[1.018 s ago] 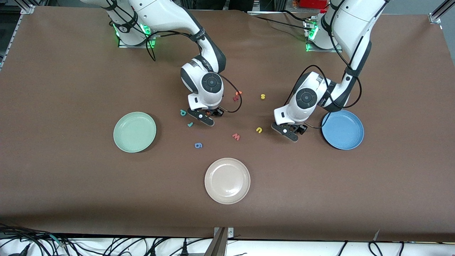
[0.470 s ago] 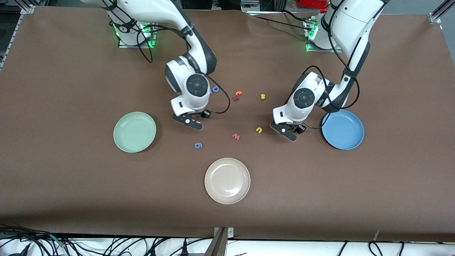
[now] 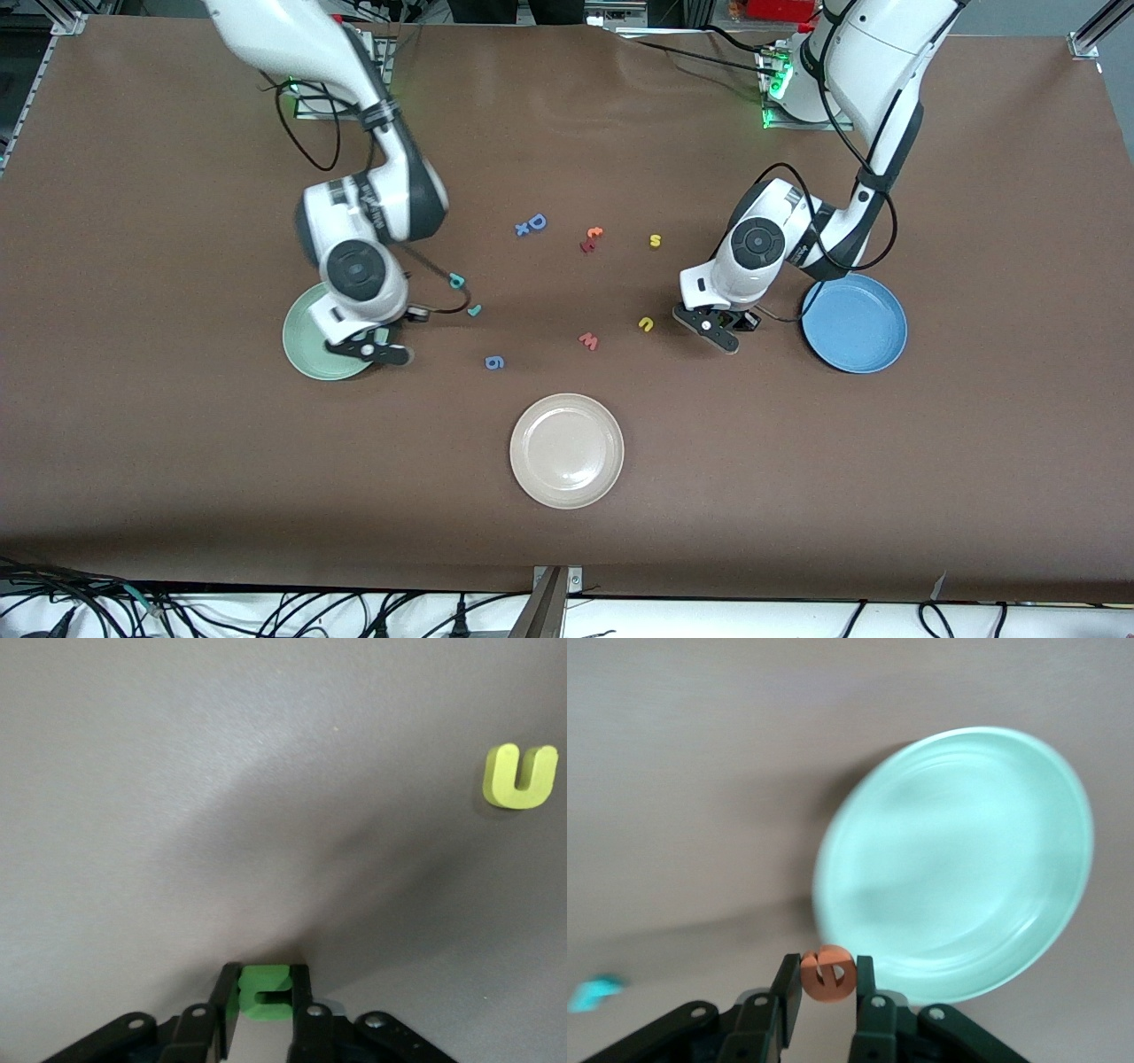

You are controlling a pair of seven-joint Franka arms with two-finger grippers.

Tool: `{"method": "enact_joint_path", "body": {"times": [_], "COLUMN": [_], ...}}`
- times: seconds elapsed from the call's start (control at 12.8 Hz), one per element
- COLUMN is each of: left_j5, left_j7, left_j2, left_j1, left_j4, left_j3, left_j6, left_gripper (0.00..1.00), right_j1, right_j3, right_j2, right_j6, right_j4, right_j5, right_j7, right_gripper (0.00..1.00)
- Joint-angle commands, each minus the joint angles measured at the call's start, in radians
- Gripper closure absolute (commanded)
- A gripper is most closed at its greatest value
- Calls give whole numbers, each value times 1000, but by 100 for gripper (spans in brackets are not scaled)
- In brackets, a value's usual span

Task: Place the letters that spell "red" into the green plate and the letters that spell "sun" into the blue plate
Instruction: 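Carry the orange letter to the plate while the left gripper lifts the c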

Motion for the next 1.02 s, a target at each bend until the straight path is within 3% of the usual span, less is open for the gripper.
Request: {"method": "enact_joint_path", "body": {"times": [0.0, 0.31, 0.63, 0.94], "left_j5": [31, 22, -119, -132], "left_j7": [-18, 80, 342, 450], "left_j2": [19, -25, -61, -110], "left_j1": [-7, 5, 28, 100], "left_j4": [8, 70, 77, 45], "left_j3": [10, 52, 155, 207], "left_j6": [10, -48, -79, -154], "left_gripper": [87, 92, 92, 92], "right_j1": [-69, -107, -107, -107], "right_j3": [9, 8, 8, 9], "right_j2": [-13, -4, 1, -1], "right_j6": [5, 117, 111, 106], "right_j4": [-48, -143, -141, -136], "right_j5": [54, 60, 59, 62], "right_j7": [-159, -211, -211, -211], "right_gripper": [83, 83, 78, 69]}}
